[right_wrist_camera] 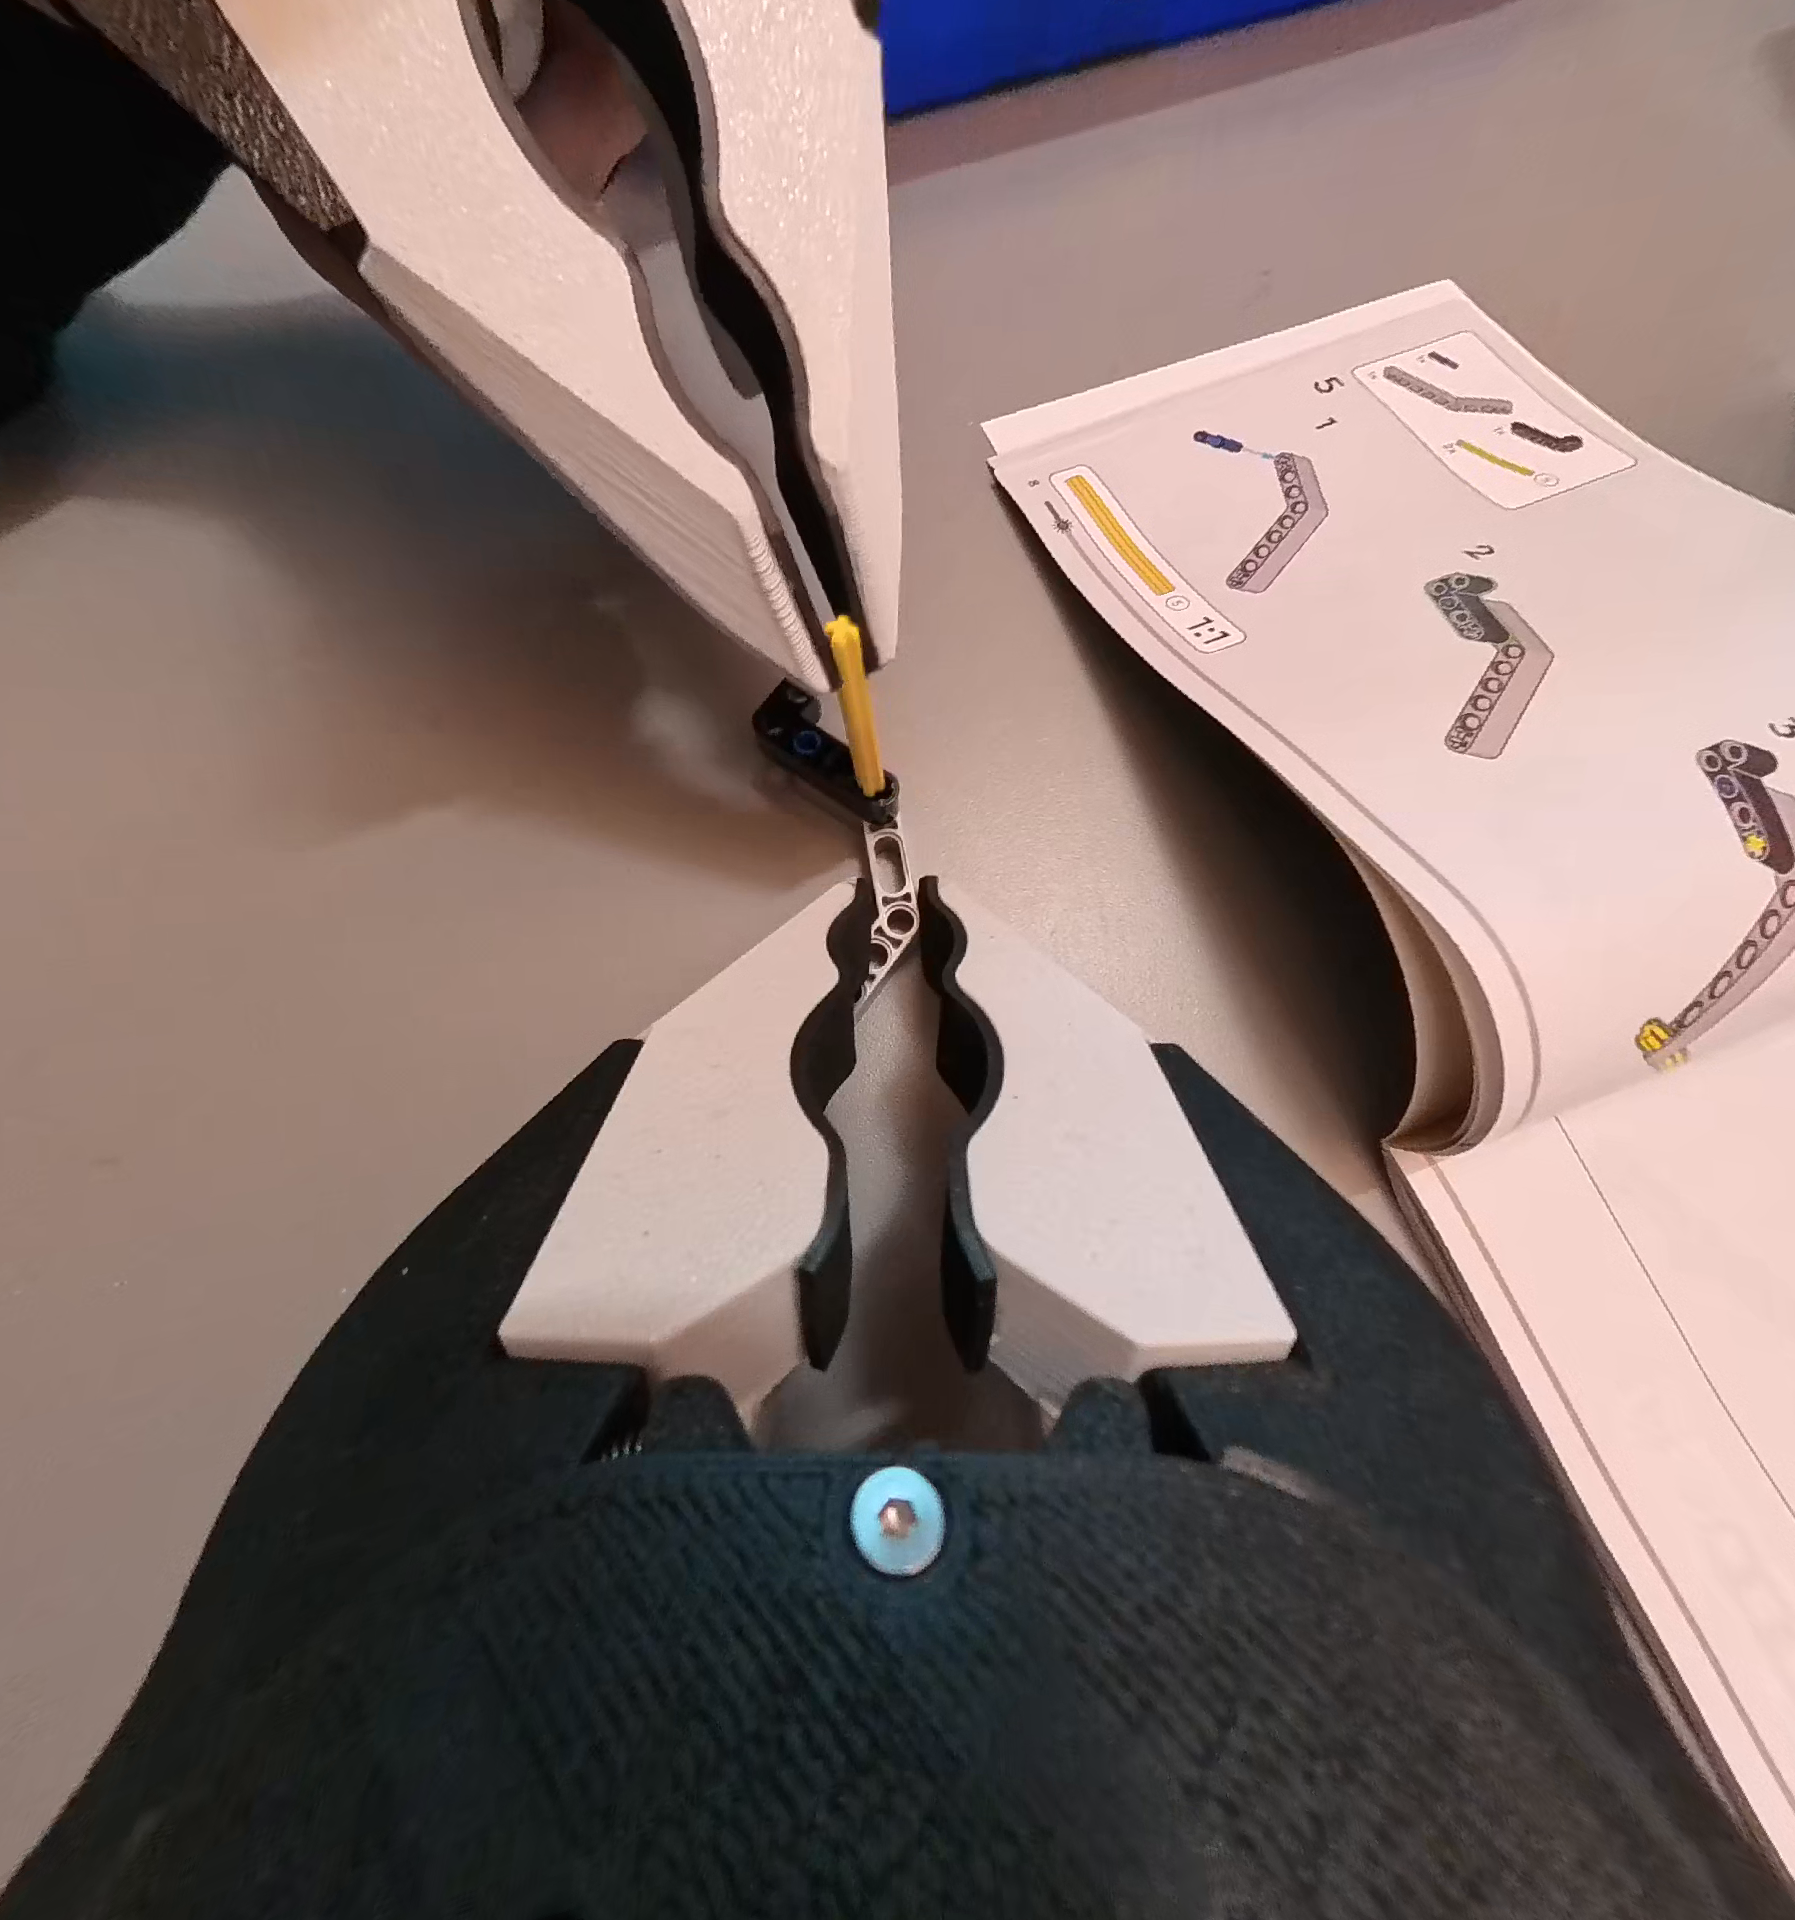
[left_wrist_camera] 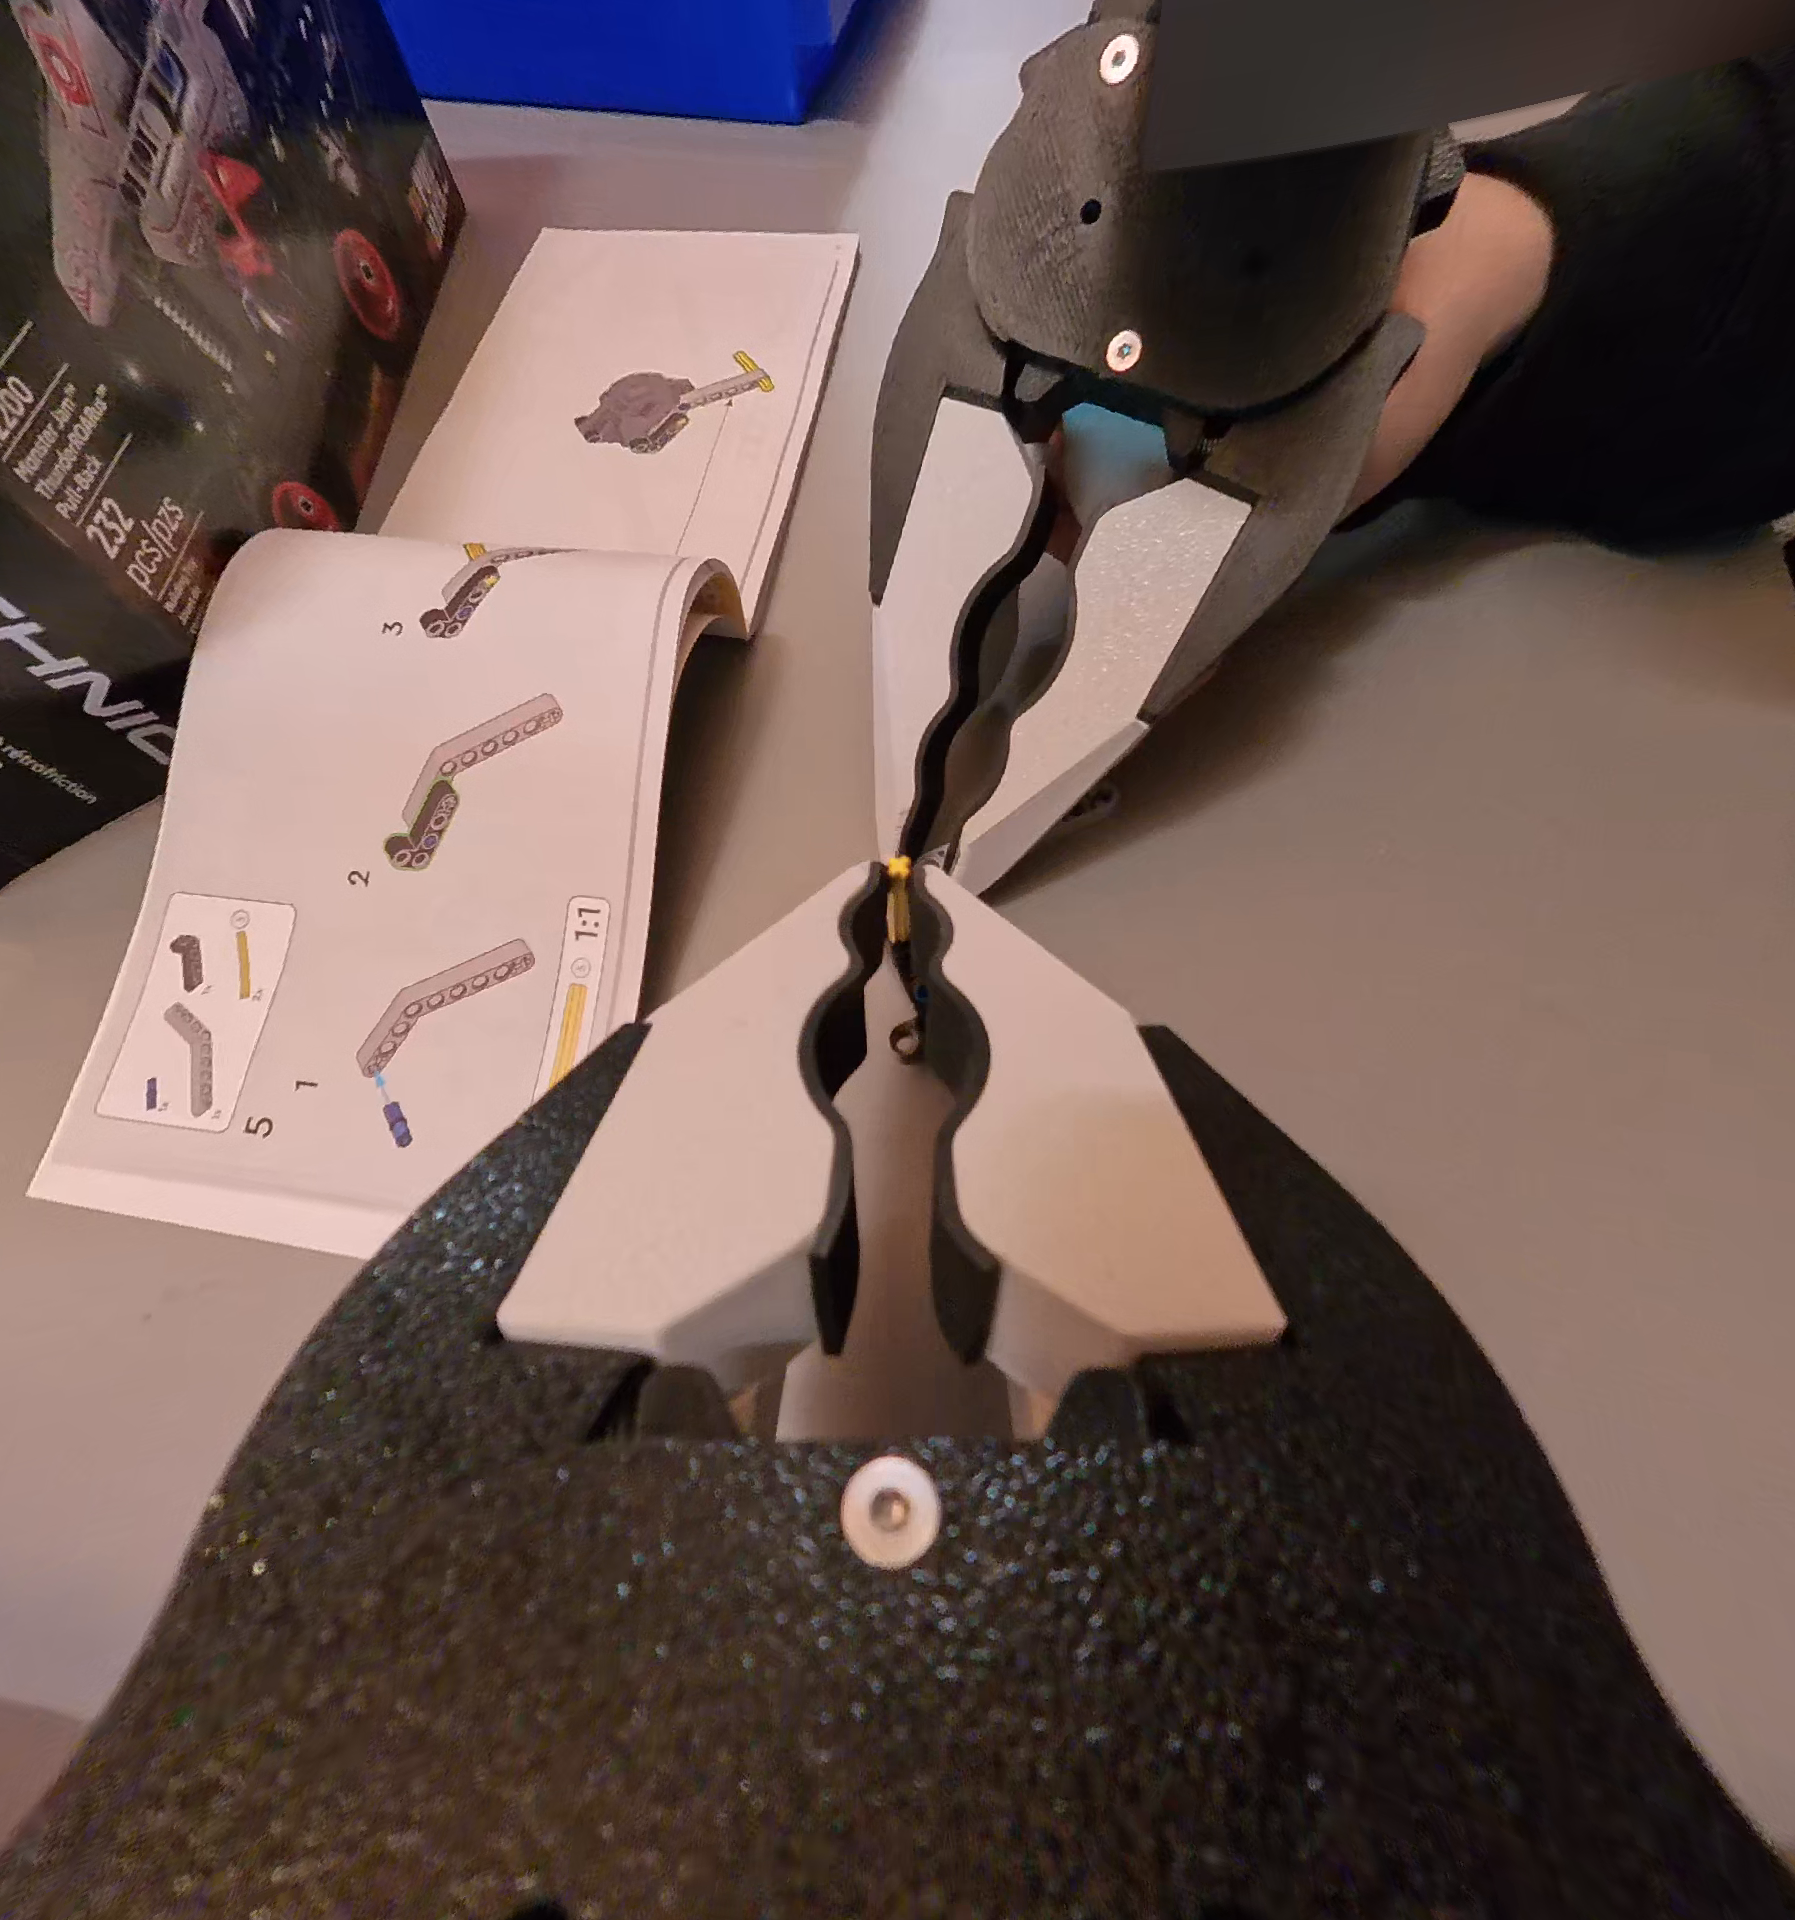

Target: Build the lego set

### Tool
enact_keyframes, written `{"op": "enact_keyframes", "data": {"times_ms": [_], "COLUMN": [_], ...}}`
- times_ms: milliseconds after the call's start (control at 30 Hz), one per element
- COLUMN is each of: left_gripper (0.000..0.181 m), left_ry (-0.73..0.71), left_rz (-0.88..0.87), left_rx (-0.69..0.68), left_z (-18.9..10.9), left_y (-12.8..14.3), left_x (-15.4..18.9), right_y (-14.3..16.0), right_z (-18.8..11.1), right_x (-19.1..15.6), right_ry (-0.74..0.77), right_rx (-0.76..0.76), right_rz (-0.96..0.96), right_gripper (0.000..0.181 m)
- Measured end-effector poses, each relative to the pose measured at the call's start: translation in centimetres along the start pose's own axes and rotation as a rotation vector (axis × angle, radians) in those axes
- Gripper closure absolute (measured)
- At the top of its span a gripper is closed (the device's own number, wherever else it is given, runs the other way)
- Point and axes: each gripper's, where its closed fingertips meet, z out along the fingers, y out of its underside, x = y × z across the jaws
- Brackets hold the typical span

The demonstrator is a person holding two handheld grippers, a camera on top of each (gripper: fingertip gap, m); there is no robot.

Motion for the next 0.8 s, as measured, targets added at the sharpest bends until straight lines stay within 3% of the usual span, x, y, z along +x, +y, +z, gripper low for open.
{"op": "enact_keyframes", "data": {"times_ms": [233,800], "left_gripper": [0.181,0.180], "left_ry": [0.040,0.335], "left_rz": [0.071,0.191], "left_rx": [-0.019,-0.114], "left_z": [-0.07,0.43], "left_y": [0.22,0.08], "left_x": [0.02,0.24], "right_y": [0.00,-0.05], "right_z": [0.01,0.04], "right_x": [-0.01,-0.05], "right_ry": [-0.010,-0.030], "right_rx": [0.000,0.000], "right_rz": [0.010,0.019], "right_gripper": [0.174,0.174]}}
